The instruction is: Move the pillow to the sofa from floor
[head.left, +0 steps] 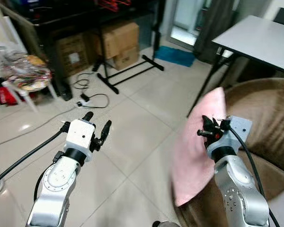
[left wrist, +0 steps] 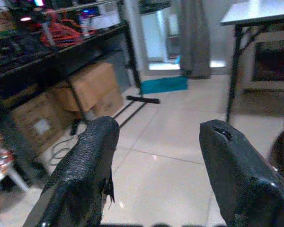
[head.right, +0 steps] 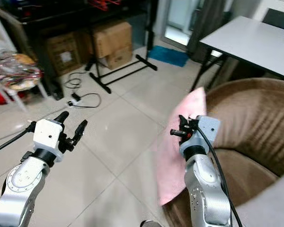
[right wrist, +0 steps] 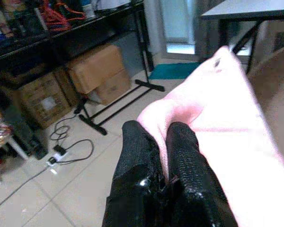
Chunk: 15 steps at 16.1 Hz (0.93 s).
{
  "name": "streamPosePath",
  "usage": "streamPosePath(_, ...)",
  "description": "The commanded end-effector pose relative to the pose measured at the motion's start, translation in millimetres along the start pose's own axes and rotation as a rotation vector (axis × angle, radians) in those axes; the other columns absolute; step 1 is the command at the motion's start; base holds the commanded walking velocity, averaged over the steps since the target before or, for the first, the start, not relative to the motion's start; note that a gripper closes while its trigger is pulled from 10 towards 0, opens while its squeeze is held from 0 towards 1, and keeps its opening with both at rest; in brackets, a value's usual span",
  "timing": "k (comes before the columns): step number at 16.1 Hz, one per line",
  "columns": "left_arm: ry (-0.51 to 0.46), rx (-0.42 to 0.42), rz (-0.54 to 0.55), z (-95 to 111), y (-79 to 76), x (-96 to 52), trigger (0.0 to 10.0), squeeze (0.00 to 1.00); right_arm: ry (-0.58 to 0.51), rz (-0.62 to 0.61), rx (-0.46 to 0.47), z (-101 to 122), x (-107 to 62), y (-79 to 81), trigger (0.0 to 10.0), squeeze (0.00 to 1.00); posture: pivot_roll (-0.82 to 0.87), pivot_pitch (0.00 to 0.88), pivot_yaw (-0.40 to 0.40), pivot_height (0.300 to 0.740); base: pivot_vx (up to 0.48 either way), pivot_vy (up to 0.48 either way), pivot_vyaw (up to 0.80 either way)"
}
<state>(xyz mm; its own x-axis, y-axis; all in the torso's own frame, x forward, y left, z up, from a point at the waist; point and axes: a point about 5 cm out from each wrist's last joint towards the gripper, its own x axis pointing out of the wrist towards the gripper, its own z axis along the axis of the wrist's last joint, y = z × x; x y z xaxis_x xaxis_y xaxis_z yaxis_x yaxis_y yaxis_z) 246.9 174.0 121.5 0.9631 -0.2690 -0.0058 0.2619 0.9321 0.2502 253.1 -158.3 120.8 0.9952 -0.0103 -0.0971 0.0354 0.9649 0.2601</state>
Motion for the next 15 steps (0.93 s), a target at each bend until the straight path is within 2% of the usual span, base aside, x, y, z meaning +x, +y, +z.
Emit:
streamPosePath(1, -0.004, -0.002, -0.013, 0.4, -0.2, -0.9, 10.0, 0.0, -0.038, 0.004, -0.001, 6.3, 0.1, 1.8, 10.0, 0.0, 0.04, 0.008, -0.019, 0.74, 0.0, 0.0, -0.77)
streamPosePath(3, -0.009, -0.006, -0.019, 1.0, -0.2, -0.7, 10.0, 0.0, -0.044, -0.004, -0.001, 7.1, 0.0, 1.5, 10.0, 0.0, 0.04, 0.008, -0.016, 0.74, 0.0, 0.0, -0.78)
streamPosePath(11, -0.021, -0.025, -0.044, 2.4, -0.9, -0.6, 10.0, 0.0, -0.067, -0.013, 0.001, 11.1, 1.0, 1.0, 10.0, 0.0, 0.04, 0.006, -0.018, 0.74, 0.293, 0.0, -0.78)
streamPosePath(15, -0.007, -0.035, -0.033, 0.5, -1.0, -1.1, 10.0, 0.0, -0.068, -0.018, 0.002, 10.8, -0.4, 0.3, 10.0, 0.0, 0.04, 0.006, -0.016, 0.74, 0.0, 0.0, -0.78)
